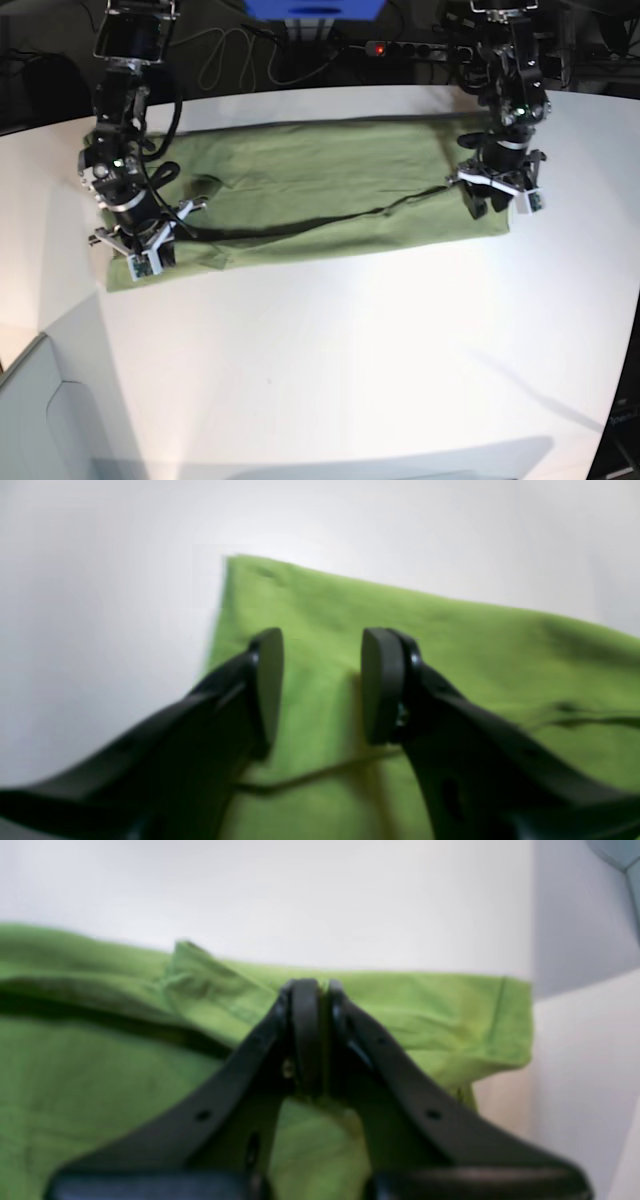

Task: Fold the T-shirt properly
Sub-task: 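Open both grippers and shift them along the shirt's folded ends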

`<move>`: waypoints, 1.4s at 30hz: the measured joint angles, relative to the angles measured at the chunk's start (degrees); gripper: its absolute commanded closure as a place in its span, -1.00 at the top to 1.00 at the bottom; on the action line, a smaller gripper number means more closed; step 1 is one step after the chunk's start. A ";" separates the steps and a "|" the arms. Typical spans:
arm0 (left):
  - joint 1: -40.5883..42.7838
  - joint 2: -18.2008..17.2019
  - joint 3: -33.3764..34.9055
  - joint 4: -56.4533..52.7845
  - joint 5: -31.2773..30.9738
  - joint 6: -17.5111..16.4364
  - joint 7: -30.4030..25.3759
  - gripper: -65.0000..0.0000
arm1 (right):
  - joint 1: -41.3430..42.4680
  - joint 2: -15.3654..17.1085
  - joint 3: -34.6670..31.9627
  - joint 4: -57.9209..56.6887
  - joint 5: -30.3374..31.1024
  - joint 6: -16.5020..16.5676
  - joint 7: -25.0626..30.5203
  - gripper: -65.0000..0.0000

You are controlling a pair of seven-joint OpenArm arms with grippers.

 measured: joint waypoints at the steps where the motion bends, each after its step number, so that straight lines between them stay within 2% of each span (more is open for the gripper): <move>1: 0.00 -0.15 -0.11 0.00 0.02 0.04 -0.04 -0.23 | -0.28 0.13 -0.02 0.00 0.07 0.00 -0.02 -1.00; 17: -0.31 -2.10 0.37 0.00 0.00 -0.02 0.04 -0.22 | -0.76 1.27 -0.04 -0.35 -0.15 0.00 -0.28 -0.98; 20: -0.50 -2.38 0.07 0.11 0.02 0.02 0.00 -0.22 | -1.68 2.16 -0.24 -0.81 -0.13 -0.02 -0.02 -0.71; 25: -0.50 -2.32 0.09 0.55 0.00 0.00 0.02 -0.22 | -2.91 2.29 -0.24 -0.87 -0.20 0.00 -0.44 0.05; 28: -0.48 -2.32 0.07 0.63 0.00 0.00 0.02 -0.22 | -4.09 2.25 -0.15 1.38 0.24 0.02 -0.46 0.28; 35: -0.13 -2.36 0.07 4.98 0.04 0.02 0.20 -0.22 | -3.87 2.27 -0.26 8.68 0.26 0.00 0.13 0.30; 39: -0.13 -2.36 0.07 5.62 0.02 -0.17 0.13 -0.22 | 1.16 0.09 -0.85 3.56 0.07 -0.02 -3.45 0.30; 42: 0.00 -2.23 -1.57 5.51 0.02 -0.22 0.26 -0.22 | 5.79 -0.81 -1.14 -2.89 0.87 -0.02 -2.75 0.26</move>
